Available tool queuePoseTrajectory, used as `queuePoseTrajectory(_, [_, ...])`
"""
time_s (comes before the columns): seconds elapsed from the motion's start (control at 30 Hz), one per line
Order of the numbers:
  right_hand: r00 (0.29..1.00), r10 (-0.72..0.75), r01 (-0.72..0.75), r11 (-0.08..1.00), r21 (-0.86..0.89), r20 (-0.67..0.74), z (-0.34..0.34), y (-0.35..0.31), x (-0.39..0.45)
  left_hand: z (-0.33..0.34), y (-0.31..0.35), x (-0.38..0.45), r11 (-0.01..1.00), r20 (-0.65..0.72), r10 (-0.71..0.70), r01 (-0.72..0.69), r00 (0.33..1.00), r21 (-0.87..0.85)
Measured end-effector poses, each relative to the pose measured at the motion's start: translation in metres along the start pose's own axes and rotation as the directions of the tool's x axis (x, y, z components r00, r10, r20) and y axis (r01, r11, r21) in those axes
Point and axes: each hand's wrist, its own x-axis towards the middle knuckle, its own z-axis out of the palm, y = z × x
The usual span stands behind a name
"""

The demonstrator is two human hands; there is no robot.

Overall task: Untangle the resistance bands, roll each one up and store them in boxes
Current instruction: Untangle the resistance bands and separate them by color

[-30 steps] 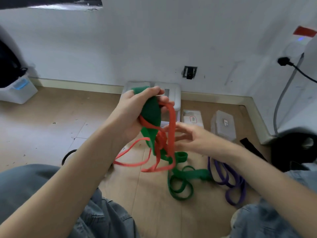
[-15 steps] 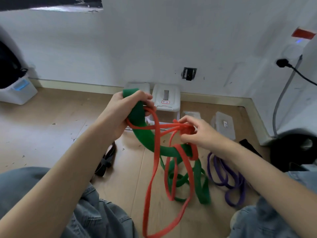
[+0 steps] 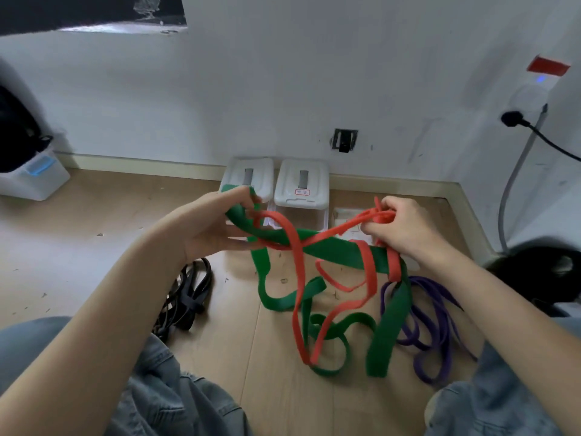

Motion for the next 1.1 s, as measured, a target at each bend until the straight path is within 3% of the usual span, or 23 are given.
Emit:
queuePoseTrajectory(0.07, [0.994, 0.052, -0.064, 0.990, 0.126, 0.091, -0.001, 0.000, 0.001, 0.000, 0.001, 0.002, 0.970, 0.017, 0.069, -0.063, 0.997, -0.235])
queuePoseTrajectory(0.13, [0.960, 0.061, -0.113, 0.978, 0.178, 0.274, 0.001, -0.001, -0.001, -0.001, 0.000, 0.006, 0.902, 0.001, 0.152, -0.139, 0.988, -0.408])
queuePoseTrajectory(0.2, [0.907, 0.045, -0.133, 0.974, 0.184, 0.418, -0.001, 0.000, -0.001, -0.007, -0.002, 0.013, 0.907, -0.091, 0.159, -0.182, 0.983, -0.380])
queuePoseTrajectory(0.27, [0.874, 0.033, -0.165, 0.959, 0.232, 0.485, -0.009, 0.001, 0.000, -0.020, -0.009, 0.021, 0.984, -0.303, 0.125, -0.158, 0.945, -0.086])
queuePoseTrajectory(0.33, [0.828, -0.005, -0.216, 0.920, 0.327, 0.561, -0.019, 0.001, 0.000, -0.027, -0.021, 0.025, 0.959, -0.412, 0.068, 0.055, 0.909, 0.279])
queuePoseTrajectory(0.37, [0.801, -0.041, -0.235, 0.896, 0.377, 0.597, -0.023, -0.001, -0.001, -0.027, -0.027, 0.026, 0.845, -0.404, 0.036, 0.188, 0.914, 0.500])
queuePoseTrajectory(0.4, [0.781, -0.086, -0.242, 0.871, 0.427, 0.619, -0.025, -0.002, -0.002, -0.024, -0.030, 0.023, 0.648, -0.378, 0.016, 0.279, 0.926, 0.709])
queuePoseTrajectory(0.43, [0.769, -0.136, -0.239, 0.845, 0.478, 0.625, -0.026, -0.004, -0.004, -0.022, -0.033, 0.022, 0.444, -0.336, 0.017, 0.294, 0.942, 0.847])
queuePoseTrajectory(0.47, [0.764, -0.183, -0.227, 0.821, 0.524, 0.618, -0.026, -0.008, -0.006, -0.018, -0.033, 0.019, 0.351, -0.257, 0.024, 0.233, 0.966, 0.907])
queuePoseTrajectory(0.5, [0.761, -0.223, -0.212, 0.802, 0.558, 0.610, -0.024, -0.011, -0.007, -0.014, -0.032, 0.017, 0.395, -0.145, -0.002, 0.134, 0.989, 0.909])
queuePoseTrajectory(0.57, [0.741, -0.270, -0.190, 0.793, 0.579, 0.614, -0.017, -0.018, -0.010, 0.007, -0.027, 0.005, 0.677, 0.197, -0.064, -0.103, 0.978, 0.729])
queuePoseTrajectory(0.63, [0.722, -0.295, -0.175, 0.797, 0.578, 0.626, -0.009, -0.024, -0.014, 0.034, -0.031, -0.001, 0.791, 0.437, -0.047, -0.233, 0.898, 0.565])
queuePoseTrajectory(0.67, [0.725, -0.301, -0.169, 0.794, 0.584, 0.619, -0.008, -0.026, -0.015, 0.043, -0.037, 0.001, 0.801, 0.458, -0.024, -0.257, 0.888, 0.541])
queuePoseTrajectory(0.77, [0.802, -0.263, -0.107, 0.821, 0.561, 0.537, -0.014, -0.025, -0.013, 0.049, -0.035, 0.003, 0.809, 0.369, 0.065, -0.266, 0.927, 0.525])
queuePoseTrajectory(0.83, [0.845, -0.230, -0.009, 0.897, 0.443, 0.483, -0.022, -0.021, -0.010, 0.037, -0.024, 0.001, 0.815, 0.316, 0.141, -0.291, 0.938, 0.501])
queuePoseTrajectory(0.97, [0.817, -0.170, 0.006, 0.958, 0.286, 0.551, -0.022, -0.015, -0.009, 0.017, -0.003, -0.003, 0.839, 0.145, 0.406, -0.431, 0.902, 0.331])
queuePoseTrajectory(1.03, [0.846, -0.180, 0.002, 0.943, 0.334, 0.502, -0.022, -0.015, -0.005, 0.014, 0.003, -0.003, 0.891, 0.025, 0.427, -0.425, 0.904, 0.163])
queuePoseTrajectory(1.1, [0.842, -0.185, -0.030, 0.922, 0.387, 0.507, -0.024, -0.013, -0.003, 0.015, 0.007, -0.003, 0.917, 0.003, 0.399, -0.399, 0.917, 0.031])
